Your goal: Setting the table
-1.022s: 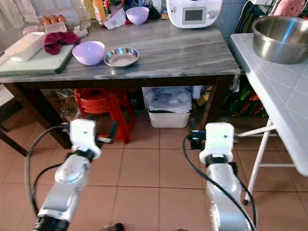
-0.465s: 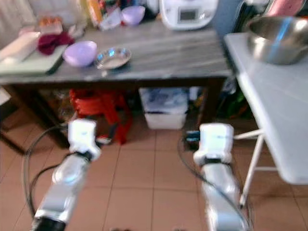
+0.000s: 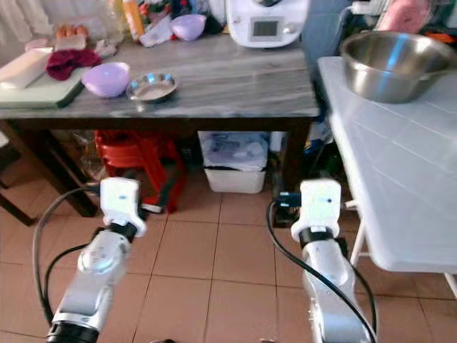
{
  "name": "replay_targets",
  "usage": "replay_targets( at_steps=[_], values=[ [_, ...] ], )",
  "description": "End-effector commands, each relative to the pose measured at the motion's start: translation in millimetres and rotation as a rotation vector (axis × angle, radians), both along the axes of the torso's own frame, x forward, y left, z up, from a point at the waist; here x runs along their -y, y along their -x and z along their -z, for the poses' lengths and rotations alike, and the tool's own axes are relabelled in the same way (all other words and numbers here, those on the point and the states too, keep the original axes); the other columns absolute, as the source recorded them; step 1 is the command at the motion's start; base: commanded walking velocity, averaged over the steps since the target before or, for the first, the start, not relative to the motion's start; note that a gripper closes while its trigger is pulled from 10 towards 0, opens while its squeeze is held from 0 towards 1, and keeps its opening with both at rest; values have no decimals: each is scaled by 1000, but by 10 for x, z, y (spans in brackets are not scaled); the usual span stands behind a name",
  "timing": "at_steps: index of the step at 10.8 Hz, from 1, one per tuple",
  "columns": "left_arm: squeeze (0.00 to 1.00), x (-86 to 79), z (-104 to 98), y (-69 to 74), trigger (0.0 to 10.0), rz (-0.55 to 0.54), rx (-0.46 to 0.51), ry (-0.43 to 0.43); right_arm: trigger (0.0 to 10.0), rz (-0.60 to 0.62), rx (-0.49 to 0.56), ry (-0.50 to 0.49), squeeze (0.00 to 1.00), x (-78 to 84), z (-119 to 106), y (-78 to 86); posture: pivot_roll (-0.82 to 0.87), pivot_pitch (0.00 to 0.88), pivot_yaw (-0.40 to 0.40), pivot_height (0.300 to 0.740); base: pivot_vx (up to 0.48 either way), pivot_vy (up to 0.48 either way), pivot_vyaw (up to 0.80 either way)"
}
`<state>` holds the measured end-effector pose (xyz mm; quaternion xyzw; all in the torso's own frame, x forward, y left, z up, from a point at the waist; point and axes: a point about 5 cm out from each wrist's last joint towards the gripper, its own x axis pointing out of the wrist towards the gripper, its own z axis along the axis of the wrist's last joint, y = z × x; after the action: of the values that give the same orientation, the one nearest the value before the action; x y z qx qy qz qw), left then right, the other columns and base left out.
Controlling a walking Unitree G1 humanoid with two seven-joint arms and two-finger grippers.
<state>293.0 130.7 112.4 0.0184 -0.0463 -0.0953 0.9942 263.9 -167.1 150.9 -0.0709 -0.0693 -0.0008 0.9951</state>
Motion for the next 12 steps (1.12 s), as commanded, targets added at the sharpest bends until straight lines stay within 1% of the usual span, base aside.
replay_targets(
  at_steps=[1,2,4,9,12],
  values=[
    [0,-19,-53,27,10000,3,12,4,10000,9,26,-12,0,18,-86,20,-172,104,71,740,0,-247,0],
    [0,-15,-58,48,10000,5,13,8,10000,4,44,-9,0,4,-141,33,-172,110,72,740,0,-244,0],
    [0,19,-42,73,10000,17,4,11,10000,-5,46,1,0,-18,-146,47,-174,115,75,740,0,0,0],
    [0,39,-47,60,10000,32,-8,7,10000,5,24,-1,0,-7,-104,66,-181,115,84,740,0,-279,0],
    [0,52,-55,39,10000,36,-7,10,10000,8,23,-3,0,-9,-102,47,-182,111,84,740,0,-421,0]
  ],
)
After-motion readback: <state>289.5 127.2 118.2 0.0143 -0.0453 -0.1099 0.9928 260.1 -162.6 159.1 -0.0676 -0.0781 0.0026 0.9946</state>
